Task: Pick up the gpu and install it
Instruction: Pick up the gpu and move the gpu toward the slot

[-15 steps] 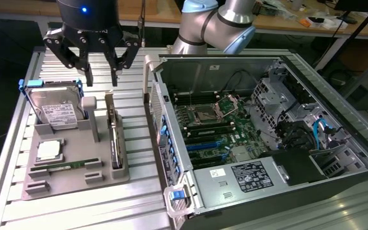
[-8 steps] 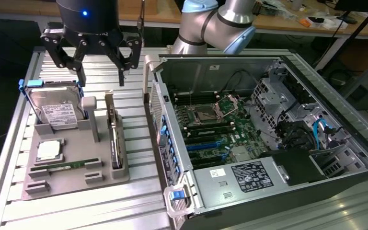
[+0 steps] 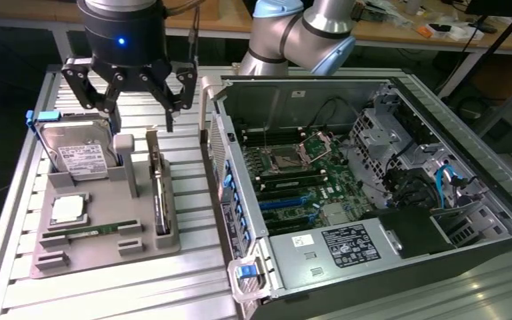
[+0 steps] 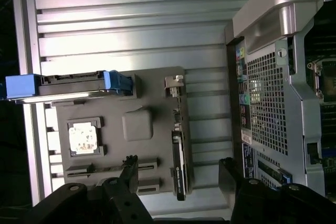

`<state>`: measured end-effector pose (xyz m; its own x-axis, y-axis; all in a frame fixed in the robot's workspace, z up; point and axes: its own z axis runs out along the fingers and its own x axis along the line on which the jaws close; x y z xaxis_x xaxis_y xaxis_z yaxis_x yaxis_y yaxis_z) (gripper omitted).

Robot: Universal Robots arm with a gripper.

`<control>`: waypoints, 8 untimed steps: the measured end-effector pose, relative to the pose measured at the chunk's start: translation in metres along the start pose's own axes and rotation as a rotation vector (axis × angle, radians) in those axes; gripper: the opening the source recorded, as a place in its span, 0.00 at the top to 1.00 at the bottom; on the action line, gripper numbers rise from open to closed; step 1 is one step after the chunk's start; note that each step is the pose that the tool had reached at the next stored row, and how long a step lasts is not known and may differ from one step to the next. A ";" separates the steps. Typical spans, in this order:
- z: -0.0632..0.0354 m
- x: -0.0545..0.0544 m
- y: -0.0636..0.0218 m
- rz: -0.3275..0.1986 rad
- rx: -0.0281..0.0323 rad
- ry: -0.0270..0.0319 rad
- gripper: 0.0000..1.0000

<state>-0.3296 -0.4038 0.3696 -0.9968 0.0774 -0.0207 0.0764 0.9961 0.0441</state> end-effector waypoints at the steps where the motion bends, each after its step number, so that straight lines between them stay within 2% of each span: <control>1: 0.0028 0.000 -0.0017 0.001 0.0000 0.0009 0.27; 8: 0.0161 0.000 -0.0071 0.004 0.0002 0.0016 0.27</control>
<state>-0.3296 -0.4102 0.3533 -0.9965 0.0810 -0.0189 0.0801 0.9958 0.0440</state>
